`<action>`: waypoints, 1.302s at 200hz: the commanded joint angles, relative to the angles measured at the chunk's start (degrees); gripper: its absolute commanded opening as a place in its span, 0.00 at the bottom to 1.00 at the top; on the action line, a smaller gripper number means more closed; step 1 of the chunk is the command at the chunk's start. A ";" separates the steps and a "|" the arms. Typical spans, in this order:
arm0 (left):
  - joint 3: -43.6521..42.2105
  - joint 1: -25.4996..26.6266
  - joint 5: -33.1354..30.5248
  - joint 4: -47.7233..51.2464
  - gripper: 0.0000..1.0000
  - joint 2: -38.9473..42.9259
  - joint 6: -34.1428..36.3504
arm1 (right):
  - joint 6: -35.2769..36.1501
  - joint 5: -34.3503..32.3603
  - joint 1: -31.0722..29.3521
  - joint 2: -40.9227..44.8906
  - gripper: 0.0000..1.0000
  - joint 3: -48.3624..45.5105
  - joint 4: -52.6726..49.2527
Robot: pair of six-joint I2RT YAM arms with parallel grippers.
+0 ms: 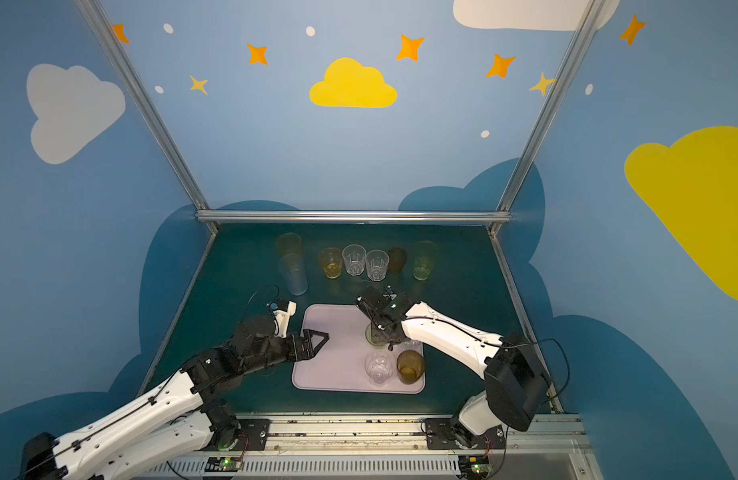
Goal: Place the glasses into the tray
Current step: 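Lower the green glass beside the clear glasses and open the right gripper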
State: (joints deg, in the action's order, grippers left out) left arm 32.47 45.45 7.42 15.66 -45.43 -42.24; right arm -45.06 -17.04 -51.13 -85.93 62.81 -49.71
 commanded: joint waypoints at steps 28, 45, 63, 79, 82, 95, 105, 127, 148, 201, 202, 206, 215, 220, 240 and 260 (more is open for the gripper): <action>1.46 0.14 -0.28 0.30 1.00 -0.19 0.84 | -1.02 -0.81 -0.54 -1.60 0.00 -0.60 0.05; 1.52 0.10 -0.31 0.22 1.00 -0.27 0.79 | -0.91 -0.59 -0.55 -2.27 0.00 -0.41 0.06; 1.63 0.08 -0.30 0.25 1.00 -0.42 0.93 | -0.91 -0.47 -0.63 -2.81 0.00 -0.28 0.15; 1.63 0.03 -0.39 0.19 1.00 -0.57 0.94 | -0.91 -0.45 -0.64 -3.12 0.00 -0.05 0.14; 1.63 0.09 -0.38 0.15 1.00 -0.62 1.01 | -0.91 -0.47 -0.63 -3.18 0.00 -0.10 0.13; 1.63 0.08 -0.46 0.16 1.00 -0.70 0.97 | -0.89 -0.46 -0.67 -3.32 0.00 -0.02 0.08; 1.63 0.08 -0.48 0.15 1.00 -0.76 1.04 | -1.01 -0.54 -0.72 -3.37 0.00 0.00 -0.08; 1.62 0.08 -0.56 0.12 1.00 -0.97 1.09 | -1.46 -0.97 -0.80 -3.53 0.00 0.11 -0.58; 1.63 0.05 -0.56 0.16 1.00 -0.98 1.08 | -1.87 -1.32 -0.81 -3.30 0.10 0.10 -0.65; 1.63 0.07 -0.56 0.31 1.00 -0.68 1.08 | -1.25 -0.76 -1.24 -2.02 0.20 0.82 -0.23; 1.63 0.07 -0.56 0.32 1.00 -0.74 1.09 | -1.25 -0.76 -1.24 -2.02 0.20 0.82 -0.23; 1.63 0.08 -0.58 0.38 1.00 -0.71 1.11 | -1.26 -0.68 -1.30 -1.84 0.21 0.98 -0.17; 1.63 0.08 -0.56 0.36 1.00 -0.63 1.19 | -1.14 -0.54 -1.40 -1.44 0.21 1.21 -0.03; 1.63 0.10 -0.65 0.41 1.00 -0.55 1.19 | -1.09 -0.46 -1.47 -1.16 0.21 1.29 -0.03; 1.55 0.18 -0.87 0.57 1.00 -0.38 1.38 | -0.76 -0.20 -1.51 -0.17 0.21 2.06 -0.21; 1.76 0.08 -1.56 1.01 1.00 -0.44 1.45 | -0.51 -0.04 -1.69 1.42 0.23 3.08 -0.56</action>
State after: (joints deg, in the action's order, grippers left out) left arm 32.56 45.45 7.09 15.70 -46.39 -42.00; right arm -46.04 -16.91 -52.36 -87.57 63.22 -49.36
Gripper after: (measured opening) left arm 0.996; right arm 0.220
